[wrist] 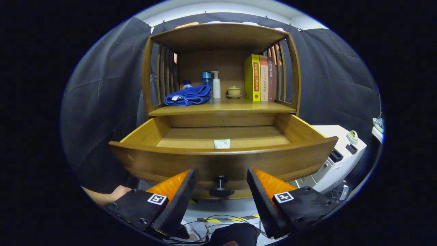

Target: Pull open the drawer, take out the items inside it, and place them on the countertop above the cabinet.

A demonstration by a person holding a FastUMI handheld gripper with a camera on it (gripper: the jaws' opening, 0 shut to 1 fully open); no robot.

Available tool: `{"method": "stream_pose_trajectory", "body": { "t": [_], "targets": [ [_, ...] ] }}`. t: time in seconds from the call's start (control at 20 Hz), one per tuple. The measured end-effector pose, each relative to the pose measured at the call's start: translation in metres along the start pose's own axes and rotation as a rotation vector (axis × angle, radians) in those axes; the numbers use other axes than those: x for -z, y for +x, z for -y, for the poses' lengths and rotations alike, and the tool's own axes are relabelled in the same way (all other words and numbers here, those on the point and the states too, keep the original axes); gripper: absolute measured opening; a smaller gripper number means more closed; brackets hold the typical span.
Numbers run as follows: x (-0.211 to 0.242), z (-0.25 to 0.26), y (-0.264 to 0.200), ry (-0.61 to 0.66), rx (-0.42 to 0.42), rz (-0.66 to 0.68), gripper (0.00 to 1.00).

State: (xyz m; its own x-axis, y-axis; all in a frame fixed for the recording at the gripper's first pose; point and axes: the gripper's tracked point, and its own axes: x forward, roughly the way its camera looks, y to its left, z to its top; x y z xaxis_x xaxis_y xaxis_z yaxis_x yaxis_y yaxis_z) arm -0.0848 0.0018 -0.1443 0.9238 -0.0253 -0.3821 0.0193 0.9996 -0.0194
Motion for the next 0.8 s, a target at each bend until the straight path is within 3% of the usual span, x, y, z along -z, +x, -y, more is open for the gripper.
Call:
{"method": "stream_pose_trajectory", "body": {
  "t": [0.3, 0.55, 0.8],
  "targets": [
    [-0.056, 0.005, 0.015, -0.040, -0.044, -0.002, 0.98],
    [-0.073, 0.006, 0.062, -0.026, -0.080, -0.130, 0.99],
    [-0.086, 0.012, 0.113, -0.052, -0.064, -0.221, 0.99]
  ]
}}
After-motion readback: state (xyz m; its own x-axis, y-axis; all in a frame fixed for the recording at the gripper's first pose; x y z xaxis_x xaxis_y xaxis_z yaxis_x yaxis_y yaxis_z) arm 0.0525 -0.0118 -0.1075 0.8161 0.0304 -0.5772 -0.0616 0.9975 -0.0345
